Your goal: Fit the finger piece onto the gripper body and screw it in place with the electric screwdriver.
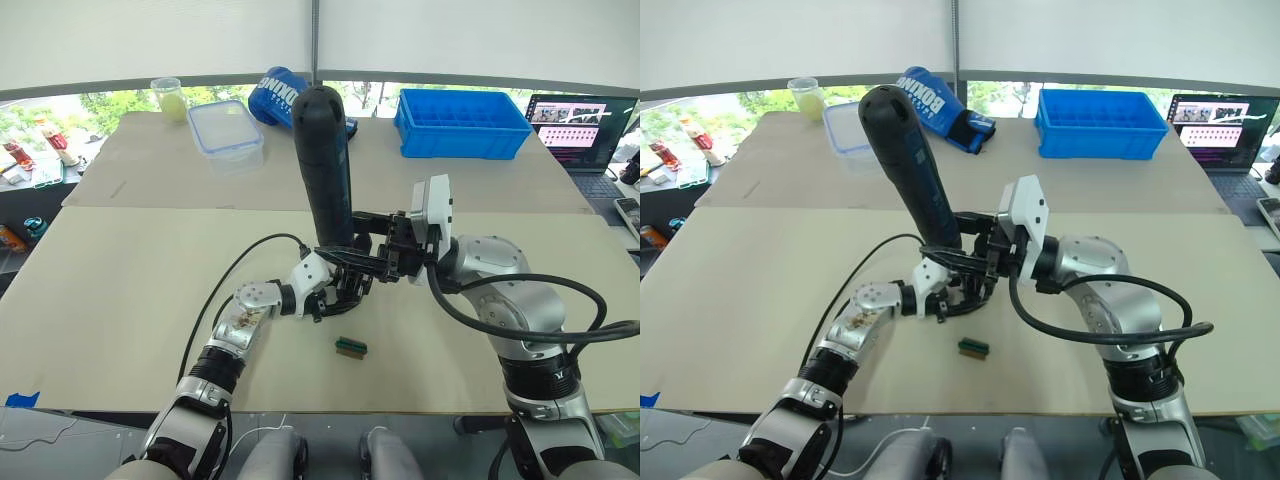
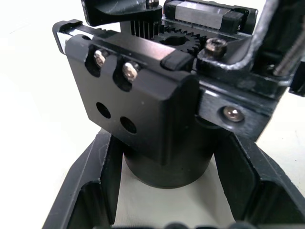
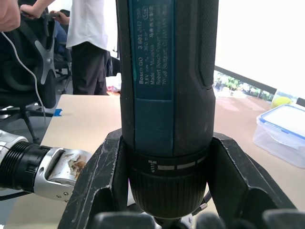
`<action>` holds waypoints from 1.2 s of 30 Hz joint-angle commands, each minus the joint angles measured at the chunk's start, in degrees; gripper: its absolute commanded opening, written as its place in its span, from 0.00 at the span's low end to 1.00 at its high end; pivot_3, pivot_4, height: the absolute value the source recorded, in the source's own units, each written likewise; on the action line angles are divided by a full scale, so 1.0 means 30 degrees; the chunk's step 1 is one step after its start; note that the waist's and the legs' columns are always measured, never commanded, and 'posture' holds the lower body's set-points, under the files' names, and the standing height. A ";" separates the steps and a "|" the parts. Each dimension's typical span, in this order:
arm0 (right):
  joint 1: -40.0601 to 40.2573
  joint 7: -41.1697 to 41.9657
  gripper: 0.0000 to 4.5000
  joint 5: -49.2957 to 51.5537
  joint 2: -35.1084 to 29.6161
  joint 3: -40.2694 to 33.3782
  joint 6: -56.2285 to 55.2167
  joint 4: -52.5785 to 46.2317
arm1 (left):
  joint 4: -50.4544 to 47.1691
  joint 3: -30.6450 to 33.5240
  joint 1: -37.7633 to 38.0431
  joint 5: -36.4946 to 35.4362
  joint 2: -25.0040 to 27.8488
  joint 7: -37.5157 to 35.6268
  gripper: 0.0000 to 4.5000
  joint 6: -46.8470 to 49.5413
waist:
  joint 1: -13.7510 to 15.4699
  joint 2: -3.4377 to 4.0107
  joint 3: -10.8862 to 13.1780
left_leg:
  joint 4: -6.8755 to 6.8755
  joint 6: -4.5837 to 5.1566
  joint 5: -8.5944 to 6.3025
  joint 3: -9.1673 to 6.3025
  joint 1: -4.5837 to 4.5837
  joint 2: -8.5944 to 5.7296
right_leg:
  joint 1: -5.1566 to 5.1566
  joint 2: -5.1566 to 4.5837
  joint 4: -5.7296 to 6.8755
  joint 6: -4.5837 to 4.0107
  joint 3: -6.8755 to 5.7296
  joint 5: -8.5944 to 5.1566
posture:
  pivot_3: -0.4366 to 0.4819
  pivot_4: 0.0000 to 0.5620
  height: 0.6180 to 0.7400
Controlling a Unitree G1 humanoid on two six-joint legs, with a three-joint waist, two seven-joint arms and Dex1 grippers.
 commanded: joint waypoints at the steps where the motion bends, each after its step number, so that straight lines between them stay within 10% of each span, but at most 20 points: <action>1: -0.0115 -0.0088 0.43 0.0342 0.0025 -0.0396 -0.0449 -0.0724 | -0.0901 -0.0168 -0.0087 -0.0311 -0.0099 -0.0180 0.51 -0.0040 | 0.0001 0.0000 0.0000 | 0.0000 0.0000 0.0000 0.0000 0.0000 0.0000 | 0.0000 0.0000 0.0000 0.0000 0.0001 0.0000 | 0.48 0.27 1.00; 36: 0.1047 -0.0382 0.43 -0.0488 -0.0089 0.0619 0.0433 0.2681 | -0.0238 0.0000 -0.0653 -0.0327 -0.0128 -0.0022 0.51 -0.0216 | -0.0005 0.0006 -0.0005 | -0.0001 -0.0002 0.0001 -0.0003 0.0052 0.0001 | 0.0051 0.0002 -0.0002 0.0000 0.0001 0.0000 | 0.48 0.27 1.00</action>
